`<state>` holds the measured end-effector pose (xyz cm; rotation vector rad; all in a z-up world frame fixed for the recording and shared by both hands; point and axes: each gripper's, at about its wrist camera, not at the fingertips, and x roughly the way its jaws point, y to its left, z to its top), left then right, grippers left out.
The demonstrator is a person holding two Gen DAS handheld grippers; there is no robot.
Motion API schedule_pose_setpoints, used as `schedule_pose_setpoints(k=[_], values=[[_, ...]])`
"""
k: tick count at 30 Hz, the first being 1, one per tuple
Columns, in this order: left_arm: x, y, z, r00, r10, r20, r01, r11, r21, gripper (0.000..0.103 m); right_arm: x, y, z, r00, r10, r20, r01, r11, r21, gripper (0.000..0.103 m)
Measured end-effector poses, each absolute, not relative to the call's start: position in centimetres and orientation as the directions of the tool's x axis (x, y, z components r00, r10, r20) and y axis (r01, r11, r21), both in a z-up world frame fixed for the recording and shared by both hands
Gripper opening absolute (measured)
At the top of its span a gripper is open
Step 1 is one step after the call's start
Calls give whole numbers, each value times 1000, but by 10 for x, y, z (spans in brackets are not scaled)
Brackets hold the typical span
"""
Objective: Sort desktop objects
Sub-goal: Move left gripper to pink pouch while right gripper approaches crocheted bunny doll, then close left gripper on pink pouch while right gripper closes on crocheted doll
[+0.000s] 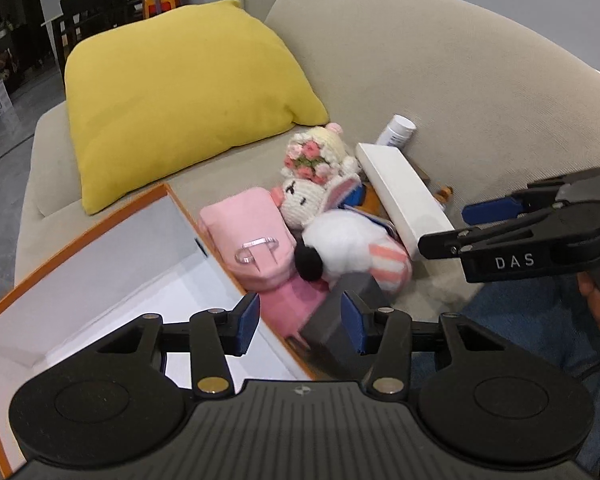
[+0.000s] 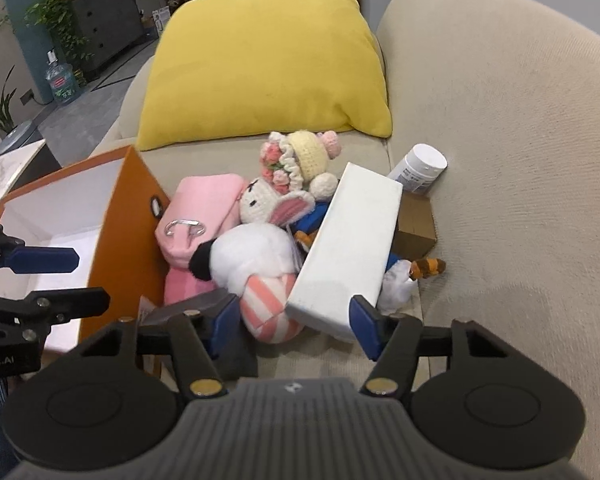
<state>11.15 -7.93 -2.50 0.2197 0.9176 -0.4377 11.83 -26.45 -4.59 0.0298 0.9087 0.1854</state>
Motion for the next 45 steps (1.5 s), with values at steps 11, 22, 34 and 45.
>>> schedule_pose_setpoints(k=[11,22,34,45], values=[[206,-98,-43,442,-242,-864,478,878,-2,49,196,-255,-54,592,252,-766,-176,967,181,58],[250,-124,-83,305,-192,-933,500,866,-14,49,234,-262,-76,619,254,-744,-146,967,208,48],[276,-159,-116,222,15,-975,475,872,121,51,230,-283,-83,659,339,-671,-166,936,310,43],[281,-164,-119,244,27,-970,492,858,147,36,228,-294,-83,672,381,-635,-152,910,385,44]])
